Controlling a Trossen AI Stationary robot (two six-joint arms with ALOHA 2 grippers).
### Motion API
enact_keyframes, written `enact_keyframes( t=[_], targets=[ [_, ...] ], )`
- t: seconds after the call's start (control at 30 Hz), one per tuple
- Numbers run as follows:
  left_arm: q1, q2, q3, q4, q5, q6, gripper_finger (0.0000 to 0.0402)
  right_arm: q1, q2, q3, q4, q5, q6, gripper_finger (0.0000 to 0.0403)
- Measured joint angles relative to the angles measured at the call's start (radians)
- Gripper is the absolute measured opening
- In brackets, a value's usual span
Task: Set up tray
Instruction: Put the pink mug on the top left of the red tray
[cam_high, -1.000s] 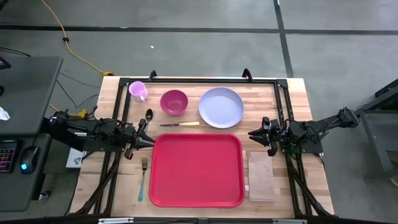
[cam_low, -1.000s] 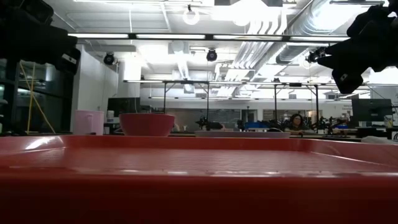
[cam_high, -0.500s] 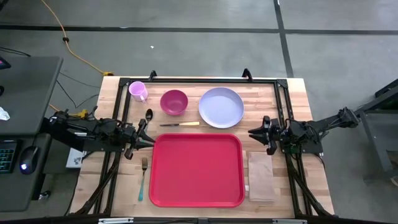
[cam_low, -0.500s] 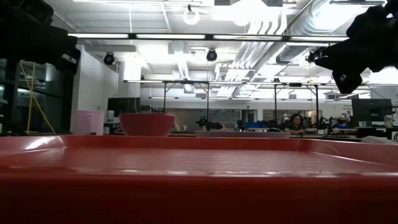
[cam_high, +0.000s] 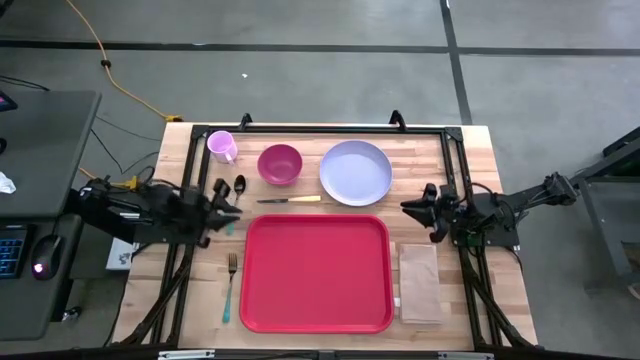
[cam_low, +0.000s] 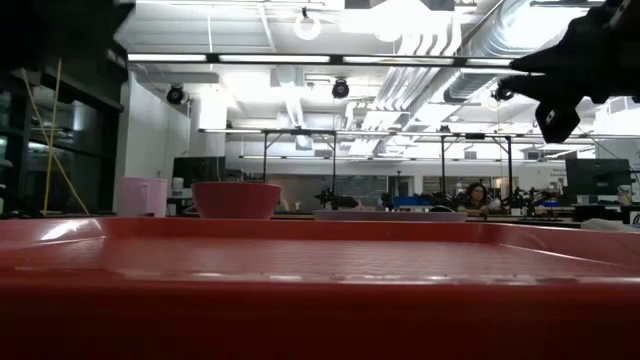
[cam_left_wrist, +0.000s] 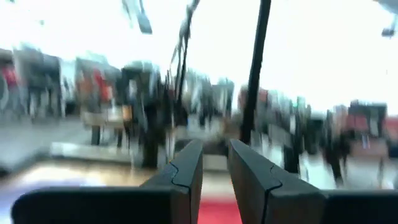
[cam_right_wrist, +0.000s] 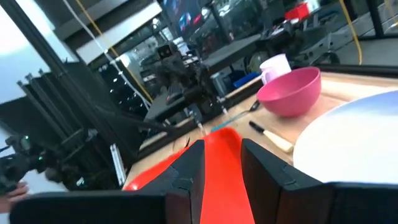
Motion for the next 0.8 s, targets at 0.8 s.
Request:
enact_keyframes(
  t=[0.8],
  targets=[
    [0.0,0.013,0.138,0.168,-0.487,-0.182,0.0111,0.0,0.0,0.0,0.018,0.081,0.002,0.0083]
  ],
)
